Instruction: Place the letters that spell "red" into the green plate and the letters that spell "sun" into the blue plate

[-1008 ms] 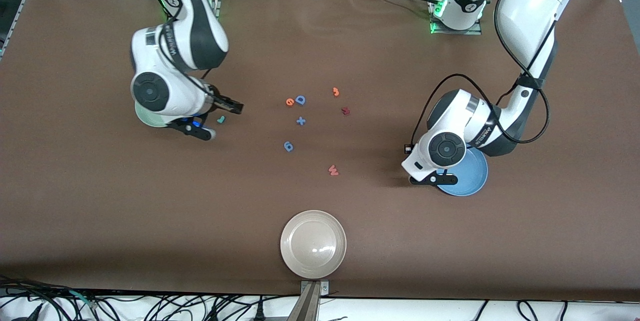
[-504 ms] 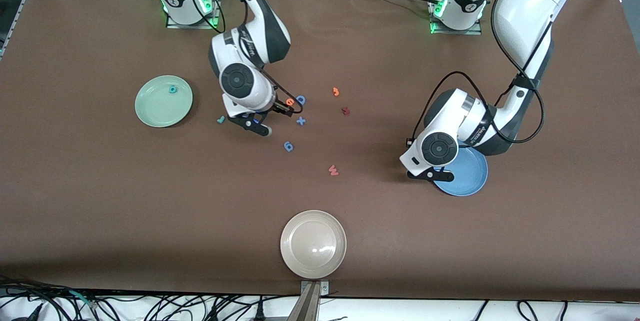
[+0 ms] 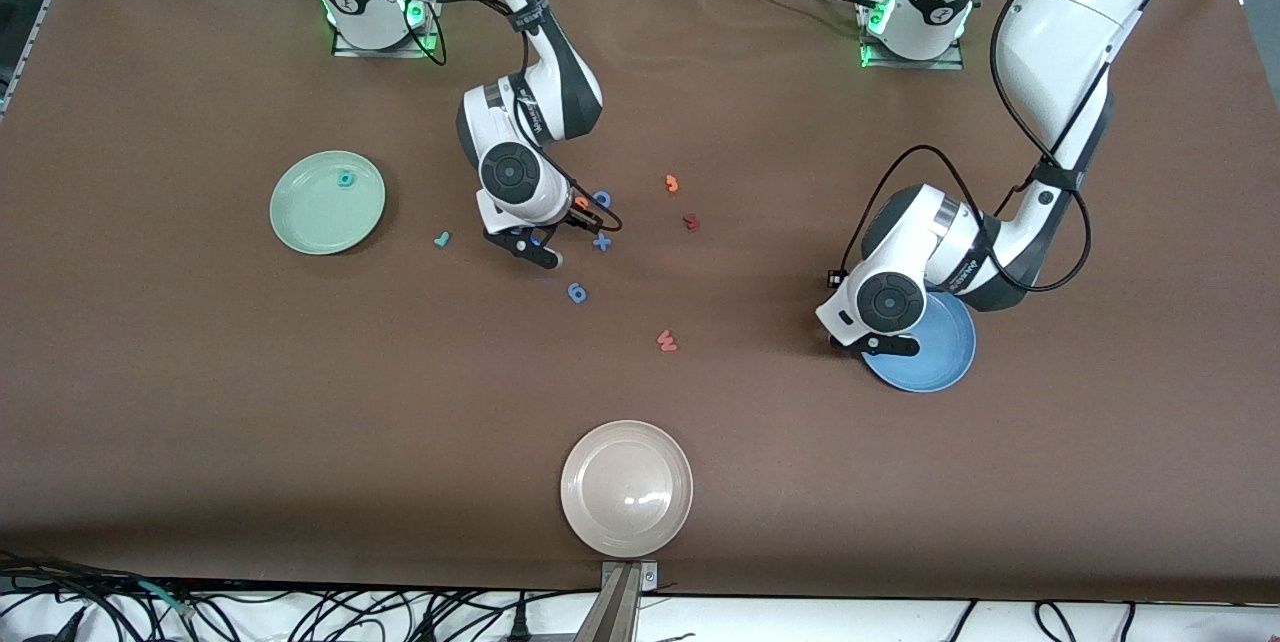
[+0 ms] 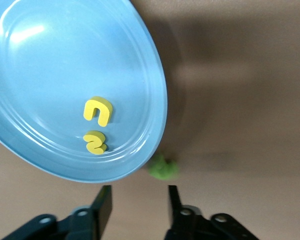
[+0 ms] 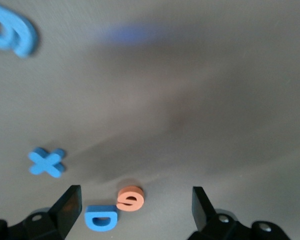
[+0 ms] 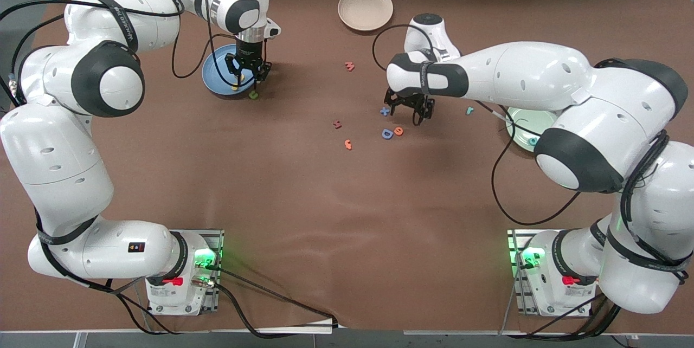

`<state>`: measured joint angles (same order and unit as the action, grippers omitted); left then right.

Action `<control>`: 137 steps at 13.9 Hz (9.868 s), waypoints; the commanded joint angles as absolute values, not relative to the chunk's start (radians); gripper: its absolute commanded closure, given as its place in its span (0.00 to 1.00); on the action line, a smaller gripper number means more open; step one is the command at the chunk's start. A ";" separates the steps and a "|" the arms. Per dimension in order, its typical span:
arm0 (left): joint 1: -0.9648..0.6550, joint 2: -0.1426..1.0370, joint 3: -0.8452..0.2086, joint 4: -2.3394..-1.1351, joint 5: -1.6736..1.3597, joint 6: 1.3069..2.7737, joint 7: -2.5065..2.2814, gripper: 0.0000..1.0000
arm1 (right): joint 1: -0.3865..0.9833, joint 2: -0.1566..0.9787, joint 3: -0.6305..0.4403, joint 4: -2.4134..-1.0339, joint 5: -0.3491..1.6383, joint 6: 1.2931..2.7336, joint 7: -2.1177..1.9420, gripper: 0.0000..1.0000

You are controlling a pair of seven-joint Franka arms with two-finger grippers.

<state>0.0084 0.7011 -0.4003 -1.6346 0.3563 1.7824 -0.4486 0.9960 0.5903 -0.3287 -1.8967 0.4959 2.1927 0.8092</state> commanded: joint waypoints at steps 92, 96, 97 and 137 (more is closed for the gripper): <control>0.336 0.686 -0.540 -1.697 0.402 2.189 -0.144 0.00 | 0.982 0.479 -0.946 -1.968 0.385 1.901 -0.099 0.02; 0.336 0.628 -0.549 -1.697 0.402 2.145 -0.147 0.00 | 1.019 0.500 -0.937 -1.916 0.504 1.901 -0.035 0.02; 0.336 0.605 -0.557 -1.697 0.397 2.135 -0.149 0.00 | 1.028 0.523 -0.921 -1.914 0.552 1.904 -0.023 0.02; 0.000 0.021 -0.100 -1.675 -0.014 1.701 -0.054 0.00 | 1.169 0.586 -0.816 -2.171 0.681 2.246 0.575 1.00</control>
<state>0.0009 0.0397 -0.1093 -1.6772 0.0175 1.7253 -0.0695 1.1554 0.5985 -0.8055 -2.1573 0.6643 2.2551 0.5779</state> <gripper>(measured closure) 0.000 0.837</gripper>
